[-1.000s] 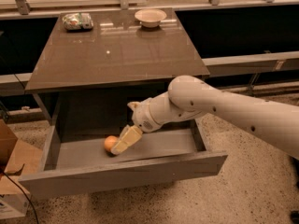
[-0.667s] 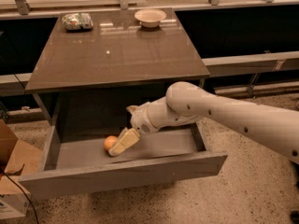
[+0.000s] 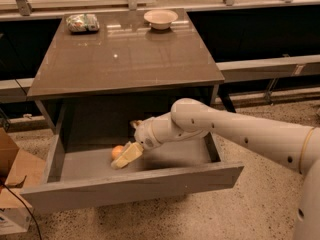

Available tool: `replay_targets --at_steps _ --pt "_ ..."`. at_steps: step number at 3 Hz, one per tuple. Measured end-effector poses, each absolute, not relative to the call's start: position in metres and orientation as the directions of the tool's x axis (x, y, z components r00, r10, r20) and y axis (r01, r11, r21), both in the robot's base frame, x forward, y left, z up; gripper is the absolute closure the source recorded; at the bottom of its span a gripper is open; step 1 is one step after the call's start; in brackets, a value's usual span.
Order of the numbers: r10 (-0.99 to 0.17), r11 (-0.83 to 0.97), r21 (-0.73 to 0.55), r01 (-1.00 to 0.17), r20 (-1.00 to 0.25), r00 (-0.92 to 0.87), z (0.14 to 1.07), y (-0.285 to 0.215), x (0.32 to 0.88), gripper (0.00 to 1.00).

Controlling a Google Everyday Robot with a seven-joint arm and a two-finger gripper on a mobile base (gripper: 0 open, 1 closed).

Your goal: Pick orange from top drawer and place on counter

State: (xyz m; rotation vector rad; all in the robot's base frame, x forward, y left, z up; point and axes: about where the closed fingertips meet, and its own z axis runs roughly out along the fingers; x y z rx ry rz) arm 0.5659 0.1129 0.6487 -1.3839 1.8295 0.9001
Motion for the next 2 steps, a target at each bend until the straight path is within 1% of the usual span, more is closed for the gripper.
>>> replay_targets --at_steps 1,2 --pt "-0.5 0.203 0.156 -0.967 -0.832 -0.239 0.63 0.122 0.571 0.0" --pt "-0.503 0.224 0.177 -0.958 -0.821 -0.27 0.617 0.123 0.565 0.25"
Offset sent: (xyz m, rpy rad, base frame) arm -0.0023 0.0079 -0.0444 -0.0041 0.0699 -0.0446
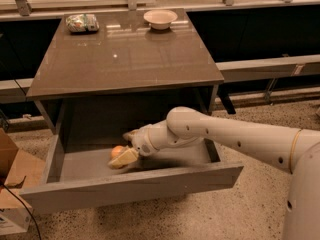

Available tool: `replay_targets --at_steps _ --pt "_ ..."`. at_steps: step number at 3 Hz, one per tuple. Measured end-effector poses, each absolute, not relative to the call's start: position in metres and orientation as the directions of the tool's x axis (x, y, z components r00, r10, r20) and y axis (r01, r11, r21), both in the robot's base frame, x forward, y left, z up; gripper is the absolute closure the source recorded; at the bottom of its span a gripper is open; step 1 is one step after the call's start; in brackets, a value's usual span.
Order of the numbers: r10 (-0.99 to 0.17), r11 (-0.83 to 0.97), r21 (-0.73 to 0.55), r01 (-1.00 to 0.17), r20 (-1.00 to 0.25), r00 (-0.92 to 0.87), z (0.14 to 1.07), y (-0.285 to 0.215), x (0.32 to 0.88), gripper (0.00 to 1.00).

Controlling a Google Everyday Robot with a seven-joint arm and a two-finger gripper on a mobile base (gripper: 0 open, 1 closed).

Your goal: Pick orange from top drawer and place on counter

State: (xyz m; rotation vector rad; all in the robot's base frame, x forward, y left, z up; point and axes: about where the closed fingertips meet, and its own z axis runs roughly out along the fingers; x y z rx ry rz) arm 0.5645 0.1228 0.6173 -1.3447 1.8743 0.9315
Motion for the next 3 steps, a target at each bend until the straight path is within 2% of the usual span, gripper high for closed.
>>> replay_targets --at_steps 3 --pt "-0.503 0.263 0.193 -0.945 -0.809 -0.305 0.622 0.111 0.538 0.95"
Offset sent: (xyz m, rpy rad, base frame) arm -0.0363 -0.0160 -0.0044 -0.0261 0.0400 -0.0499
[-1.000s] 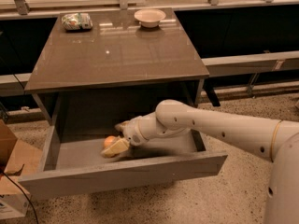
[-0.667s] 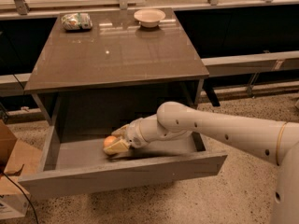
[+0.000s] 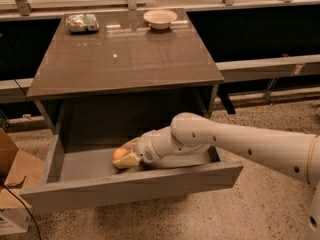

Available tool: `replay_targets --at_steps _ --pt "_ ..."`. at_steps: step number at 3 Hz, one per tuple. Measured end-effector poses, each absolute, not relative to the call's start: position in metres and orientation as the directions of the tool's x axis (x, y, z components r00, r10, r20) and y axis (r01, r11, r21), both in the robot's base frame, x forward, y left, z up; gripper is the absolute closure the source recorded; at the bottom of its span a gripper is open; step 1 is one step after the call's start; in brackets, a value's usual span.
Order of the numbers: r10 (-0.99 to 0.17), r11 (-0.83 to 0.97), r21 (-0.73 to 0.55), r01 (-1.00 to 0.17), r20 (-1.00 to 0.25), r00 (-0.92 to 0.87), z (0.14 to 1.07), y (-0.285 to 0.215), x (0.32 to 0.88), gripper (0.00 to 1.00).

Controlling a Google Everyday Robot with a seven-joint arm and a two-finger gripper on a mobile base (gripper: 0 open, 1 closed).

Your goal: Pick orange from top drawer and place on counter

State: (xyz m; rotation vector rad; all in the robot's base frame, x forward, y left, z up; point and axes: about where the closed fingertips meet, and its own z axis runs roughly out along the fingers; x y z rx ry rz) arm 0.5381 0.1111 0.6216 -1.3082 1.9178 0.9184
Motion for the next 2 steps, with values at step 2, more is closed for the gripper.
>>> replay_targets --at_steps 2 --pt "-0.447 0.288 0.071 -0.955 -0.872 -0.199 0.718 0.07 0.542 1.0"
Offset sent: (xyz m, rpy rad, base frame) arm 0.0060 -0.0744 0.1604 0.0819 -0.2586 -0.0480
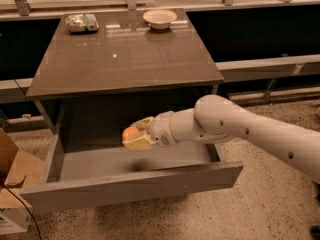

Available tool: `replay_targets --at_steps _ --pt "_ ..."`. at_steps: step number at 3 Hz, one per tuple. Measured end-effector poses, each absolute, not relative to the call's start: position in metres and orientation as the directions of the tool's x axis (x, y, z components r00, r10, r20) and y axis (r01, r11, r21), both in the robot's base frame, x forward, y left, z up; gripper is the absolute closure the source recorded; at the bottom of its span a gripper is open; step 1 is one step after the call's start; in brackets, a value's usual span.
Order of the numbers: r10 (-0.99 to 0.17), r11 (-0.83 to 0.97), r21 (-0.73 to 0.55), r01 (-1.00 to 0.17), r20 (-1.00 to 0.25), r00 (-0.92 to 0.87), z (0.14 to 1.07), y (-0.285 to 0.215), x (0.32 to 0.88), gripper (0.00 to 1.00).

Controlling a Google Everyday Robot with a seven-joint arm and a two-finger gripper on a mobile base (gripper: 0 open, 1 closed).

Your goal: Pick orange from top drawer and place on counter

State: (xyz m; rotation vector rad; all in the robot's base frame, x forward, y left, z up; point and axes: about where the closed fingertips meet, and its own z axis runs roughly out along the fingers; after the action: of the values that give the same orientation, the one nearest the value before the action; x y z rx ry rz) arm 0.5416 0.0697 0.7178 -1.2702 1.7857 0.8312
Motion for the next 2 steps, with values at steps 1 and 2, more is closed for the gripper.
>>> replay_targets --at_steps 1,2 --pt "-0.436 0.302 -0.054 -0.952 -0.896 -0.087 0.783 0.041 0.543 1.0" --pt "-0.481 0.303 -0.194 -0.933 -0.877 0.026 0.851 0.017 0.557 1.0"
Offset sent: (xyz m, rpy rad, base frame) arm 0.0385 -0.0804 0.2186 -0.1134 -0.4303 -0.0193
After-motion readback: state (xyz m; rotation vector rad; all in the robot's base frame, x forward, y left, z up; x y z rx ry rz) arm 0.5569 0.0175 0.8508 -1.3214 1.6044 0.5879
